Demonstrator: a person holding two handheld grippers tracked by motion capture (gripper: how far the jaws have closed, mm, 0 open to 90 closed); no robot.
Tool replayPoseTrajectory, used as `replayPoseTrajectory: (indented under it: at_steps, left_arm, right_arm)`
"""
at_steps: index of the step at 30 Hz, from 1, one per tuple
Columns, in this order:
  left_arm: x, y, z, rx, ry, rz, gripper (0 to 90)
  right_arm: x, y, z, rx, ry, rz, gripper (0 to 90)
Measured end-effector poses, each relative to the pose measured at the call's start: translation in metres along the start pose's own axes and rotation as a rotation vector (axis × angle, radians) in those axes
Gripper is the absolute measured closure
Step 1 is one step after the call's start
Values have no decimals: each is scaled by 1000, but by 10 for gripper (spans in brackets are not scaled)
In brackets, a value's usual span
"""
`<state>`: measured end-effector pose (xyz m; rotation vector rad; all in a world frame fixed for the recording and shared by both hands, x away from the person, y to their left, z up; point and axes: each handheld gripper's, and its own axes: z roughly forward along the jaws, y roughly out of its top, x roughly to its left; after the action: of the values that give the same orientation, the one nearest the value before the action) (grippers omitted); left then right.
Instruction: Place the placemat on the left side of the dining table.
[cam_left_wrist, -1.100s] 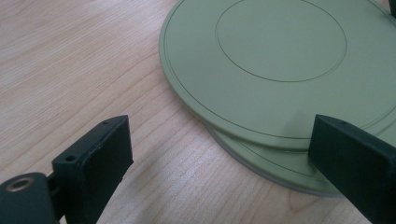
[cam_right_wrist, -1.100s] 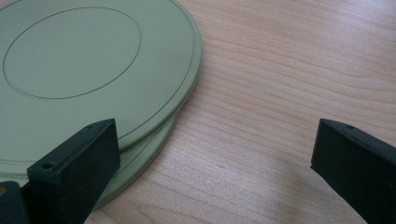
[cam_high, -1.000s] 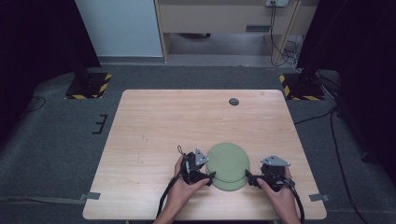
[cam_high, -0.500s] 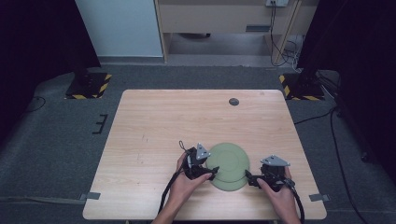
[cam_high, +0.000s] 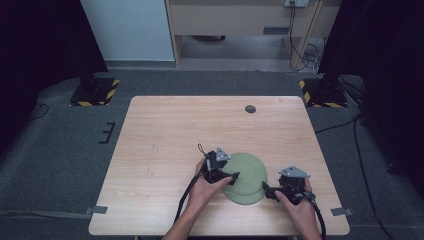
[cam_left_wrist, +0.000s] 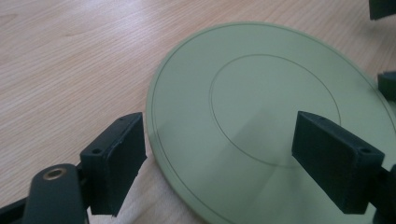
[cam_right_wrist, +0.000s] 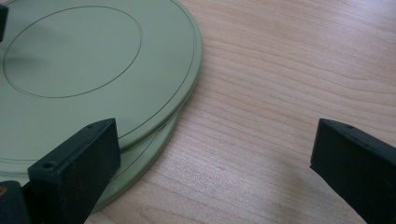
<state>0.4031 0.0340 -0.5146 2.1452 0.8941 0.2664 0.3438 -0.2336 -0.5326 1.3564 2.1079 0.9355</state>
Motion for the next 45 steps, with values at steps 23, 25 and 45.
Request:
replayPoseTrajectory:
  at_steps: [23, 25, 45]
  left_arm:
    - [14, 7, 23, 69, -64, -69, 119]
    - [13, 7, 23, 68, -71, -68, 120]
    - [10, 14, 4, -6, -1, -52, 338]
  right_arm:
    - [0, 0, 1, -2, 8, 10, 20]
    - [0, 0, 1, -2, 8, 10, 20]
    - [0, 0, 1, -6, -2, 1, 16]
